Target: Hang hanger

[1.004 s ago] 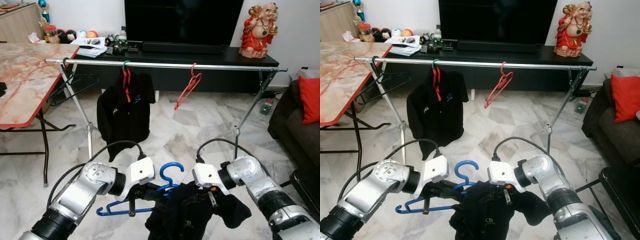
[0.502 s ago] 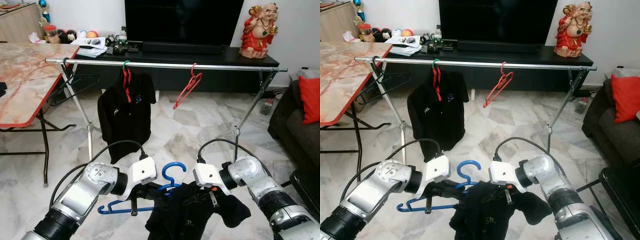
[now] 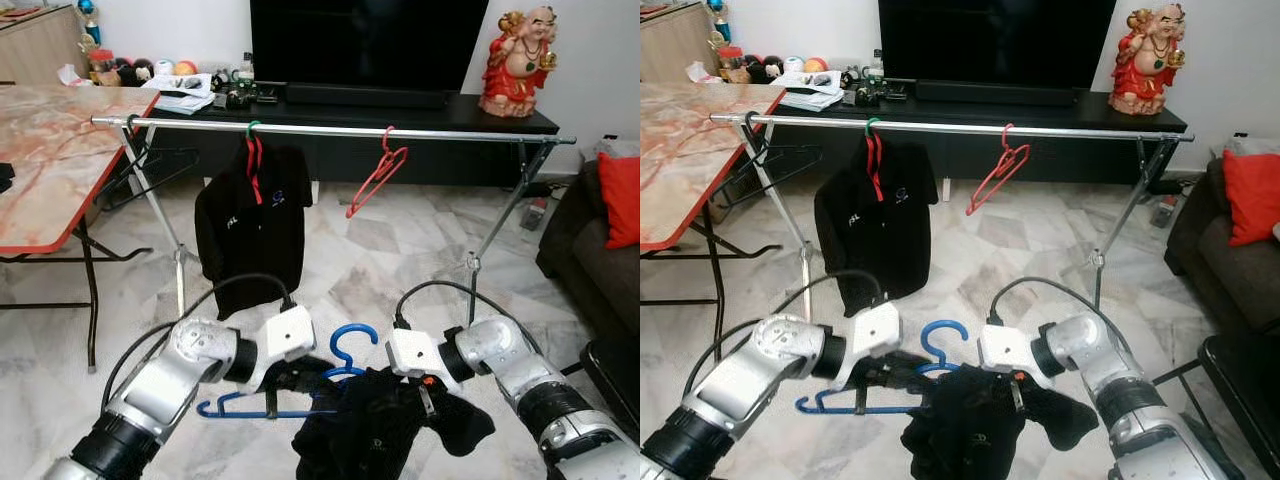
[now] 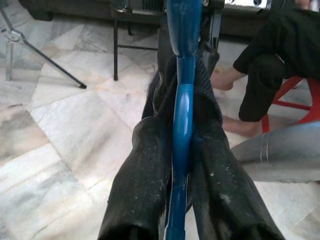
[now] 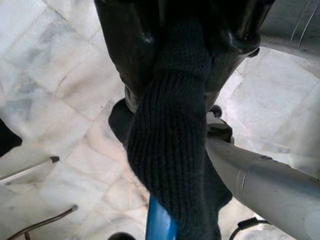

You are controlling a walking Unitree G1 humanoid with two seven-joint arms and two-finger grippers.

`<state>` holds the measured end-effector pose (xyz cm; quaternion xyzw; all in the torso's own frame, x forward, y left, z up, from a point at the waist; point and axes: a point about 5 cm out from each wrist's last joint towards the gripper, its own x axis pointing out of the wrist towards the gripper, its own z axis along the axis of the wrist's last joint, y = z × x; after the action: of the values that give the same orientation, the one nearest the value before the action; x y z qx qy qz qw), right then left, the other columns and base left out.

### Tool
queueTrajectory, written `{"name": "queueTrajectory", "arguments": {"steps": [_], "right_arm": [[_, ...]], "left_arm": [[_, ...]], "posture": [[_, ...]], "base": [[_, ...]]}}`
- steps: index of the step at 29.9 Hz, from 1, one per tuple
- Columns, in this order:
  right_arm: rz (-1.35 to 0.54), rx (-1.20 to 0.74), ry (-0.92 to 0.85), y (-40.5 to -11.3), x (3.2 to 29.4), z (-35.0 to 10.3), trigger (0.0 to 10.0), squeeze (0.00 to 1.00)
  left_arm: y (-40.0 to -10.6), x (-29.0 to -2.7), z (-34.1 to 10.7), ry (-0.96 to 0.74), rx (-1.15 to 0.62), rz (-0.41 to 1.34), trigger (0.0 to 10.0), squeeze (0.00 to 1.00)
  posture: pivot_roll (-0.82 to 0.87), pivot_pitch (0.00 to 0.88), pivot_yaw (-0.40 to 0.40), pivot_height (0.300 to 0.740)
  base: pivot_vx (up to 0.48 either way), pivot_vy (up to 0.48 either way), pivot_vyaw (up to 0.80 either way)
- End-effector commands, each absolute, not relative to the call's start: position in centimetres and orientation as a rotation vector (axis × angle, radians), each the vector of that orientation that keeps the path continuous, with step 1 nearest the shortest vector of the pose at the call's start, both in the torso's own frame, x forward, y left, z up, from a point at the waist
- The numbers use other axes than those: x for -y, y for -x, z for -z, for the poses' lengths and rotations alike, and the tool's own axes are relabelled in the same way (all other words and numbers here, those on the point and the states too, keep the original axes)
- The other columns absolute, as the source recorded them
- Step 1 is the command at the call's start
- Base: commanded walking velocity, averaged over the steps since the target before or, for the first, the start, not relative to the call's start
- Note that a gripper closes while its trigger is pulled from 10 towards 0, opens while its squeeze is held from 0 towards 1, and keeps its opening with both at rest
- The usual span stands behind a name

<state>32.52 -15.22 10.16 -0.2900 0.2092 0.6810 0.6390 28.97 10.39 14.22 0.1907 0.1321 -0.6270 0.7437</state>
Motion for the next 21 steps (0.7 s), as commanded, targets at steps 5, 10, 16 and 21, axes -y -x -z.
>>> {"name": "queueTrajectory", "arguments": {"steps": [5,10,16,21], "right_arm": [[-1.548,-0.499,0.696,-32.6,15.7,-10.1,0.0,0.0],[-1.52,-0.542,0.733,-32.4,16.4,-9.5,0.0,0.0],[-1.477,-0.58,0.751,-32.2,17.4,-9.0,0.0,0.0],[-1.379,-0.565,0.765,-32.7,18.2,-9.2,0.0,0.0]], "left_arm": [[-29.3,-10.9,-15.6,-0.442,-0.235,1.351,10.0,1.0],[-29.1,-11.4,-15.6,-0.438,-0.246,1.344,10.0,1.0],[-28.8,-12.3,-15.5,-0.436,-0.273,1.331,10.0,1.0],[-29.3,-13.4,-15.3,-0.422,-0.275,1.237,10.0,1.0]], "posture": [[0.03,0.018,-0.075,0.74],[0.03,0.02,-0.074,0.74],[0.03,0.023,-0.071,0.74],[0.03,0.023,-0.073,0.74]], "base": [[0.0,0.0,0.0],[0.0,0.0,0.0],[0.0,0.0,0.0],[0.0,0.0,0.0]]}}
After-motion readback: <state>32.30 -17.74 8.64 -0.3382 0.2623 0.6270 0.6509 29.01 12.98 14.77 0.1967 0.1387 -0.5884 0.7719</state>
